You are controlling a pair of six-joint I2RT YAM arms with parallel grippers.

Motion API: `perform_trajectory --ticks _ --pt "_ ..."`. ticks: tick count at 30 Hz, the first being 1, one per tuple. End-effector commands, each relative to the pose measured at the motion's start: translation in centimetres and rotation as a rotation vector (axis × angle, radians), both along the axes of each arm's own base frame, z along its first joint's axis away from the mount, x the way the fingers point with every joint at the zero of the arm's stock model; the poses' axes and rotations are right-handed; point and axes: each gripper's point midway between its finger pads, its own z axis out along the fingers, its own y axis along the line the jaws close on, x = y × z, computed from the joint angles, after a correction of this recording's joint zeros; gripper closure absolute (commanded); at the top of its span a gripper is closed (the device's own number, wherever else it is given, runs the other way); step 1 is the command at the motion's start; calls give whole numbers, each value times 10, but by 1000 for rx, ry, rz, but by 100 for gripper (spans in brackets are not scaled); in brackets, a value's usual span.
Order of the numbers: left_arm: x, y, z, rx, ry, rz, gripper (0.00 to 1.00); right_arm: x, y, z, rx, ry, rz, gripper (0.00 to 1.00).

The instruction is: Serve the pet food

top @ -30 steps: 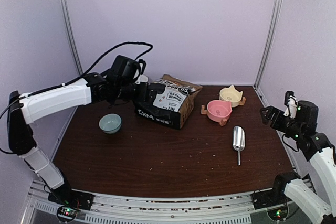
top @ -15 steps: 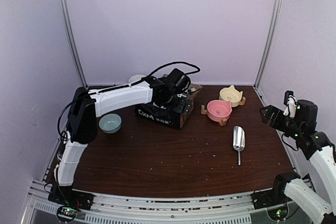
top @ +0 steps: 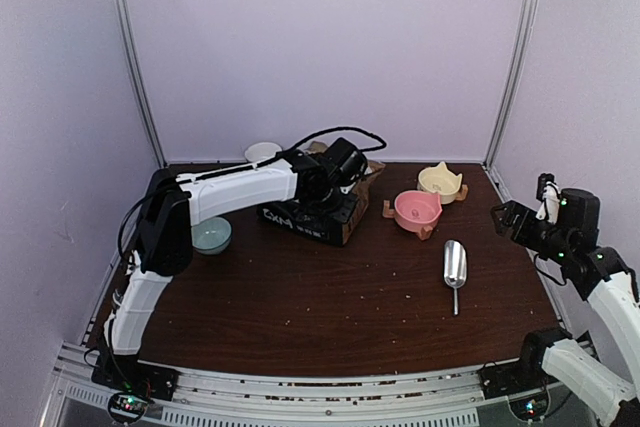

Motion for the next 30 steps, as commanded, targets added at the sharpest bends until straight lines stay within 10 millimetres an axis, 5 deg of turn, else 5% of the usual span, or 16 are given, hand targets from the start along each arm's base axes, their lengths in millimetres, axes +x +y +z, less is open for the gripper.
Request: perform_trajectory --ticks 1,8,16,21,26,30 --pt "11 5 -3 33 -25 4 70 3 4 17 18 -46 13 0" --pt "2 13 -15 62 6 -15 99 3 7 16 15 -40 23 0" --pt "-43 48 -31 39 42 -102 100 3 12 19 7 -38 46 0" --pt "-99 97 -50 33 119 -134 100 3 16 16 -2 -32 66 0" --pt "-150 169 -66 94 173 -53 100 5 23 13 11 -37 90 0" --pt "-167 205 -46 80 136 18 100 6 28 8 24 -26 107 0"
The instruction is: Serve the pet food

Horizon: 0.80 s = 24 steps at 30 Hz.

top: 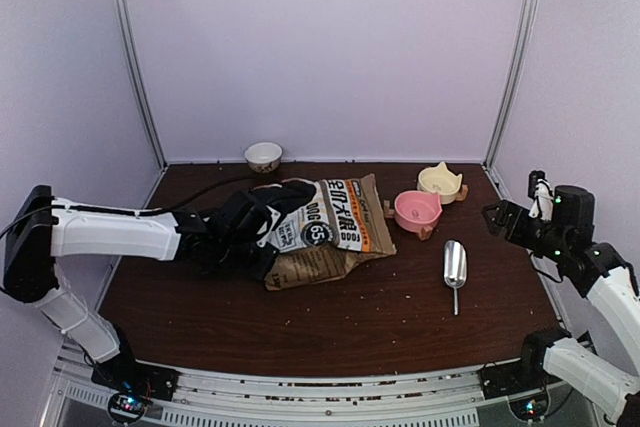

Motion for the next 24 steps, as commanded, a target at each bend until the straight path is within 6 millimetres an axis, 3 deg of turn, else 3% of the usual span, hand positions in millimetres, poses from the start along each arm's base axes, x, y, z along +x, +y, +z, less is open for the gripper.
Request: perform_trajectory --ticks 1,5,6,8,11,13,18,21,24 --pt "-41 58 -14 98 97 84 100 4 10 5 31 -23 38 0" --pt "-37 56 33 -42 8 110 74 4 25 1 86 -12 72 0" --pt "-35 53 47 -84 -16 113 63 5 29 0 104 -7 80 0" --pt "-29 47 74 -170 -65 128 41 5 46 1 148 -4 119 1" --pt "-21 42 103 -260 -114 164 18 8 78 2 212 9 182 3" --pt "-13 40 116 -308 -120 199 12 11 105 -3 255 35 230 5" --pt "1 34 135 -455 -103 229 11 23 181 -20 371 107 365 13" --pt "4 31 147 -522 -128 208 9 33 210 -39 359 179 392 22" --pt "7 35 157 -566 -155 197 8 43 223 -60 380 217 383 27"
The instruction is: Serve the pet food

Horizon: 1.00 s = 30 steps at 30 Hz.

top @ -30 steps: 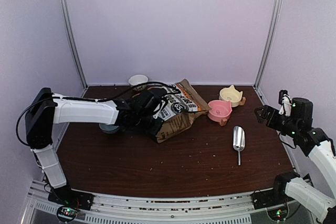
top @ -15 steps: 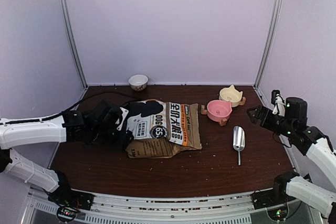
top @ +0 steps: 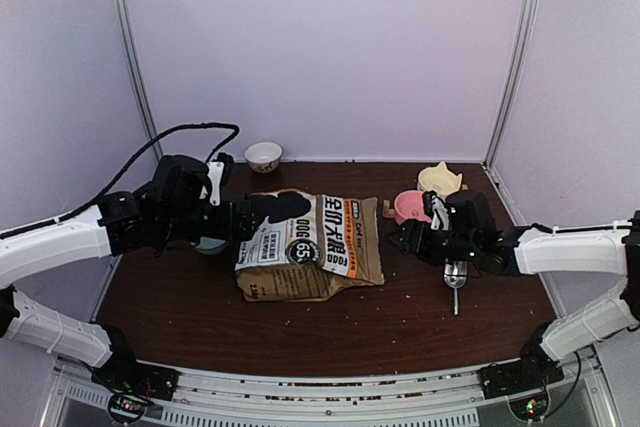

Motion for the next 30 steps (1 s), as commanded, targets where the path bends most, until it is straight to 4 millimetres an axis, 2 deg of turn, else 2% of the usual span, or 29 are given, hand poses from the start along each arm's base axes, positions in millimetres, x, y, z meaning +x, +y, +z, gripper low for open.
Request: perform_trajectory --ticks 1,7,12,13,17,19,20,22,24,27,28,29,30 --pt "7 -4 36 -154 -83 -18 8 24 27 15 128 -39 -14 28" --pt "16 11 43 -166 -96 22 7 34 53 -14 171 22 41 40" --pt "17 11 44 -154 -91 21 7 41 69 -17 208 19 90 44" --pt "17 11 43 -149 -86 23 7 42 73 -20 202 20 103 47" --pt "16 15 40 -147 -77 41 7 44 87 -25 219 28 164 71" --pt "15 19 41 -145 -80 53 7 45 87 -20 228 24 169 90" --pt "14 22 42 -142 -80 60 7 46 83 -14 228 12 162 100" --pt "11 29 46 -142 -88 81 7 48 73 5 221 -20 145 100" --pt "7 37 52 -150 -99 96 7 49 62 36 201 -71 130 100" --pt "-1 48 65 -170 -120 113 7 51 49 103 107 -171 117 100" --pt "-4 53 68 -173 -125 118 7 49 47 130 75 -207 120 100" --pt "-7 56 74 -179 -135 122 6 48 47 169 64 -265 122 100" --pt "-10 61 79 -187 -146 127 6 42 47 189 38 -288 136 100"
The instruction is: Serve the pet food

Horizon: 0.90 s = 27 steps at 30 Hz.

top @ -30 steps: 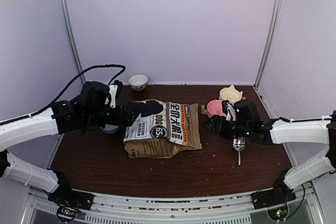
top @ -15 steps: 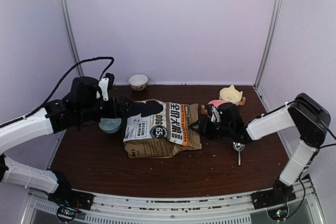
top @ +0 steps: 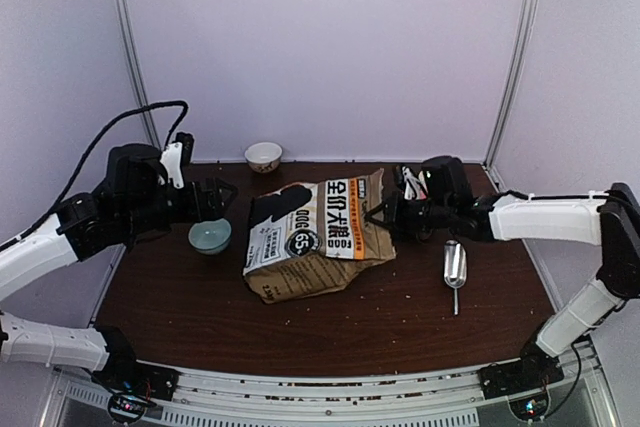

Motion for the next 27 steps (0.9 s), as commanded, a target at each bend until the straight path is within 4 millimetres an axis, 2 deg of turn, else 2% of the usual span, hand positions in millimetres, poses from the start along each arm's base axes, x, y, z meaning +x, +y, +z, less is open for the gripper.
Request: perform_trajectory --ticks 1,4,9,13,20,24,27 --pt "-9 22 26 -40 -50 51 5 2 -13 165 -28 -329 -20 100" --pt "-18 33 43 -77 -87 63 4 -13 4 211 16 -386 43 100" --pt "-26 40 64 -98 -121 59 2 -38 36 244 50 -422 124 100" --pt "-22 32 81 -76 -150 20 2 -40 37 243 5 -418 87 100" --pt "5 -3 110 -32 -177 -52 2 -28 26 251 14 -415 -33 100" --pt "12 -40 113 -122 -163 -171 2 -33 44 251 55 -398 -18 100" --pt "15 -57 105 -157 -121 -218 3 -38 61 241 54 -377 -5 100"
